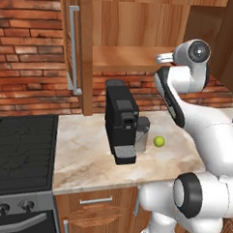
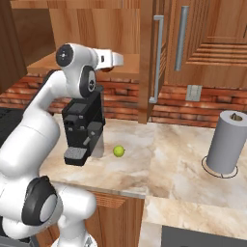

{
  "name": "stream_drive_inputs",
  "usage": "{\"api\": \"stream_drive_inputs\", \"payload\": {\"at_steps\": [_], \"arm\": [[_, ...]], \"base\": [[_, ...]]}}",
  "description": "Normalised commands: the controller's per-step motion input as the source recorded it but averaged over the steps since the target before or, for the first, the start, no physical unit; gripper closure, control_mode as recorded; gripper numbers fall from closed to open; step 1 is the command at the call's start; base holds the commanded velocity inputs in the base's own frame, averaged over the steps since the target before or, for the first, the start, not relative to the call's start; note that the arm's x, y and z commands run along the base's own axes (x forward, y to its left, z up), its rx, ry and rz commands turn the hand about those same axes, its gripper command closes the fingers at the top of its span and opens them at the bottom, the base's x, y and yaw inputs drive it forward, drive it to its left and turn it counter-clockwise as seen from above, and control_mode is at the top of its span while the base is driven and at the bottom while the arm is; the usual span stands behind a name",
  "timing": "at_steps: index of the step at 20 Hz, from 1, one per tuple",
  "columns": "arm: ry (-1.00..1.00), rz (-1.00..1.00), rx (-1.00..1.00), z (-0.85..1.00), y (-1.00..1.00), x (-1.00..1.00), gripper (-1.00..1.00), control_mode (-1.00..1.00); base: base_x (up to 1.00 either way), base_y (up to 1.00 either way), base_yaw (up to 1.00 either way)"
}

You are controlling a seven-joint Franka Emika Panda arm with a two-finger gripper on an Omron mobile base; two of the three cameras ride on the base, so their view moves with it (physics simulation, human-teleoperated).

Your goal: Pick the pear, tomato from the counter and place them in the cabinet. Then close the cabinet.

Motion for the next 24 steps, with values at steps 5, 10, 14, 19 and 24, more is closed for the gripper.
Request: {"api": "stream_drive_inputs", "payload": {"at_steps": [5, 10, 14, 19, 24], "arm": [[0.01, 0.00, 0.02, 0.00, -0.24, 0.66, 1.00, -1.00], [0.00, 0.00, 0.00, -0.01, -0.16, 0.67, 1.00, -1.00], [0.00, 0.00, 0.00, -0.07, -0.10, 0.68, 1.00, -1.00], [0.00, 0.00, 0.00, -0.15, -0.04, 0.69, -1.00, -1.00], [0.01, 0.00, 0.01, -0.12, 0.00, 0.47, -1.00, -1.00]], "base": [[0.00, 0.00, 0.00], [0.00, 0.00, 0.00], [0.00, 0.00, 0.00], [0.00, 0.00, 0.00], [0.00, 0.00, 0.00]]}}
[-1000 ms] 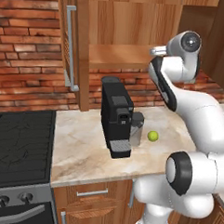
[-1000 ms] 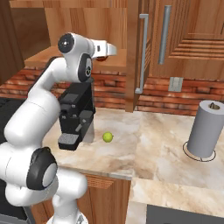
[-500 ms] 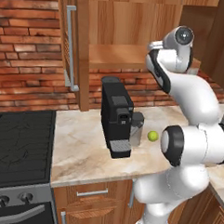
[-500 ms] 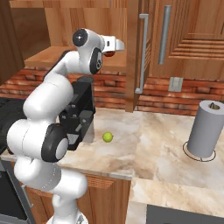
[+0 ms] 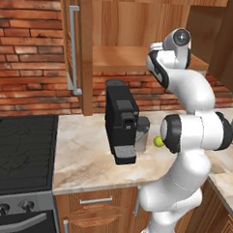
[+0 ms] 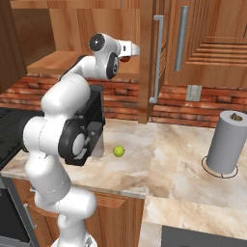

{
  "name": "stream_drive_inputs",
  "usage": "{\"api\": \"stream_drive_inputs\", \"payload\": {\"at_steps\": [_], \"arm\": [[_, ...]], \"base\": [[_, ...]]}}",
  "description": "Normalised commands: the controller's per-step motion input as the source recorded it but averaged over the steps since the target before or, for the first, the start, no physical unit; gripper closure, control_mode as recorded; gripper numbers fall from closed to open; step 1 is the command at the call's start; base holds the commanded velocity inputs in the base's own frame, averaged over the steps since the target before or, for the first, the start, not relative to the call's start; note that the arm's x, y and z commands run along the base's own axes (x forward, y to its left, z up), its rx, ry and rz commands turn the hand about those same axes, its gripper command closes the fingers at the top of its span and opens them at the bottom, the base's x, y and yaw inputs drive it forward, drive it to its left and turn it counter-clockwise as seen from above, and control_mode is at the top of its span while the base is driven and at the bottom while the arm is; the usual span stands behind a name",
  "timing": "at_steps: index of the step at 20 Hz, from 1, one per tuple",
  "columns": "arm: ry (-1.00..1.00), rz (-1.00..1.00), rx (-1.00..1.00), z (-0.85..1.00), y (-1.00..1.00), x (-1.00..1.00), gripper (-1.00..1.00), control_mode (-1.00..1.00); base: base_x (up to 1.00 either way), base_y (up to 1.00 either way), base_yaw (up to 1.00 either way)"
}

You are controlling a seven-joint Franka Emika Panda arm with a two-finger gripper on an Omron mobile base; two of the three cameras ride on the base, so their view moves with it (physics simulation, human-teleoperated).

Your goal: Pick the pear, tomato from the counter and place them in the cabinet. Then close the cabinet.

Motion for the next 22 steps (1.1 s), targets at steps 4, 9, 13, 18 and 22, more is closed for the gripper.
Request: {"api": "stream_drive_inputs", "payload": {"at_steps": [4, 9, 13, 18, 22], "arm": [[0.04, 0.01, 0.00, 0.00, 0.00, -0.47, -1.00, -1.00], [-0.01, 0.05, 0.00, 0.05, 0.00, -0.58, -1.00, -1.00], [-0.16, 0.07, 0.00, 0.14, 0.00, -0.84, -1.00, -1.00], [0.12, 0.10, 0.06, 0.01, 0.00, -1.00, -1.00, -1.00], [0.26, 0.06, 0.01, -0.20, 0.09, -1.00, -1.00, -1.00]], "base": [[0.00, 0.00, 0.00], [0.00, 0.00, 0.00], [0.00, 0.00, 0.00], [0.00, 0.00, 0.00], [0.00, 0.00, 0.00]]}}
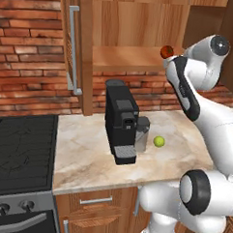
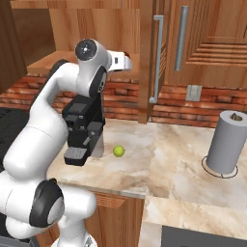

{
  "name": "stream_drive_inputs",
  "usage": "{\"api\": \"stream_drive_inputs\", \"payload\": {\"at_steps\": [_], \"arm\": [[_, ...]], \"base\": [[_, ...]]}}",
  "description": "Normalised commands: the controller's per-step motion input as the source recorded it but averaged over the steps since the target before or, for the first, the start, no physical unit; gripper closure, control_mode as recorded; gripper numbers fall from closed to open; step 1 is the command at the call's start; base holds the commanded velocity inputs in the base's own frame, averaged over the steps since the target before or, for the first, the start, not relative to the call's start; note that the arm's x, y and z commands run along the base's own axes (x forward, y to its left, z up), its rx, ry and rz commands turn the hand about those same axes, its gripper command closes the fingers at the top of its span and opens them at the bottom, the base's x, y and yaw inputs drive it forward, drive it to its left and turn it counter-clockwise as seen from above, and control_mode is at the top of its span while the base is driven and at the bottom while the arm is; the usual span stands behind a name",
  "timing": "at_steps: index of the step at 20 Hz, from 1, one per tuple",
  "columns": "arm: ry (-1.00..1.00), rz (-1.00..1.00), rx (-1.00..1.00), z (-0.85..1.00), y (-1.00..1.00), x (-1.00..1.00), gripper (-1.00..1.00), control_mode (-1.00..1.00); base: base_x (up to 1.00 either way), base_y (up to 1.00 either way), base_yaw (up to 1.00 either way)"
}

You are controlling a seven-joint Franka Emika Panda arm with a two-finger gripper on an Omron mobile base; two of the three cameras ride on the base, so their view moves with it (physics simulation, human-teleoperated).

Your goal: Pick the pear, tomato from the counter and place them in the cabinet. Then close the cabinet.

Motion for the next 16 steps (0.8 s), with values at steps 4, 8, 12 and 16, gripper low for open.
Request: {"api": "stream_drive_inputs", "payload": {"at_steps": [4, 8, 12, 16], "arm": [[0.28, 0.10, 0.00, -0.29, 0.02, -0.98, -1.00, -1.00], [0.32, 0.16, 0.00, -0.42, 0.00, -0.53, -1.00, -1.00], [0.16, 0.18, -0.01, -0.82, 0.00, -0.30, -1.00, -1.00], [0.16, 0.20, 0.00, -0.83, 0.00, -0.09, -1.00, -1.00]], "base": [[0.00, 0.00, 0.00], [0.00, 0.00, 0.00], [0.00, 0.00, 0.00], [0.00, 0.00, 0.00]]}}
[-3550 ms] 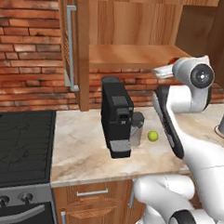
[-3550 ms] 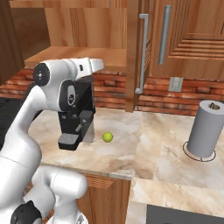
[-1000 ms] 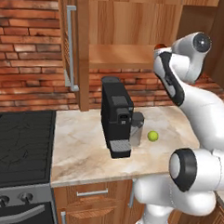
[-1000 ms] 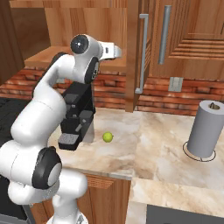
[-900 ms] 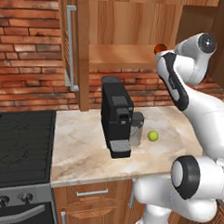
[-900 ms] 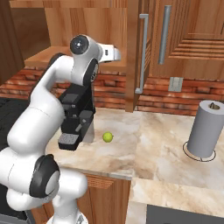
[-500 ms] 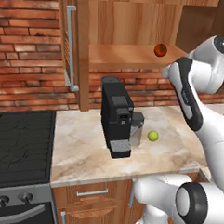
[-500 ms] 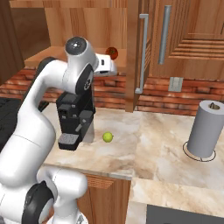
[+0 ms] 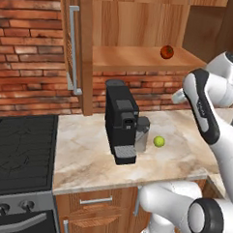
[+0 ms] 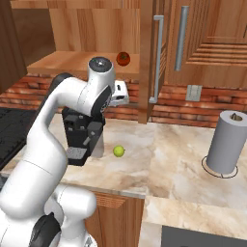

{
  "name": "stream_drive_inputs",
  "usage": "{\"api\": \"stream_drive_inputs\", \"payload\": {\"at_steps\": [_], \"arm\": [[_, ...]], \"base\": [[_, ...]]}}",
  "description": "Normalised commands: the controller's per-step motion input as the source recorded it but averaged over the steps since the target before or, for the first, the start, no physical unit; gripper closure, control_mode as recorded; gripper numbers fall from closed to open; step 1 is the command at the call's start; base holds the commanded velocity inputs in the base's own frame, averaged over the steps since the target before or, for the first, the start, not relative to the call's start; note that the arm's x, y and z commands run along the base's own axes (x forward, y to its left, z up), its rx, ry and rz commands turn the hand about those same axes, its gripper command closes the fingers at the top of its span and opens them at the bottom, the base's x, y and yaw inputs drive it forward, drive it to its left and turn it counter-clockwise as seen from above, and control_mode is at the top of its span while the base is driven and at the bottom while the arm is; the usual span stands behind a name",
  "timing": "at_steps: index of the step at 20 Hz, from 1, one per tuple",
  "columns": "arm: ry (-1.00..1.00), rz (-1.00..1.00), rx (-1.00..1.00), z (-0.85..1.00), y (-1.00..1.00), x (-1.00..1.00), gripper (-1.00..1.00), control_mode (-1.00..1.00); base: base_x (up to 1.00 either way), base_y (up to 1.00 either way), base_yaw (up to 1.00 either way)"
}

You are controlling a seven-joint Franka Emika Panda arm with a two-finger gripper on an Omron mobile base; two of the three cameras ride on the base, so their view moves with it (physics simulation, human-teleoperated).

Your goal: Pick the pear, tomato from the counter and place them in the cabinet. Then close the cabinet.

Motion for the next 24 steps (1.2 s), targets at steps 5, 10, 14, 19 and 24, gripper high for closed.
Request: {"api": "stream_drive_inputs", "payload": {"at_steps": [5, 10, 14, 19, 24], "arm": [[0.12, 0.08, -0.02, -0.78, 0.00, 0.00, -1.00, -1.00], [0.10, 0.02, -0.05, -0.69, 0.01, 0.00, -1.00, -1.00], [0.08, 0.05, -0.01, -0.54, 0.00, 0.00, -1.00, -1.00], [0.01, 0.08, -0.01, -0.53, 0.00, 0.00, -1.00, -1.00], [0.01, 0.12, -0.01, -0.43, 0.00, 0.07, -1.00, -1.00]], "base": [[0.00, 0.00, 0.00], [0.00, 0.00, 0.00], [0.00, 0.00, 0.00], [0.00, 0.00, 0.00], [0.00, 0.00, 0.00]]}}
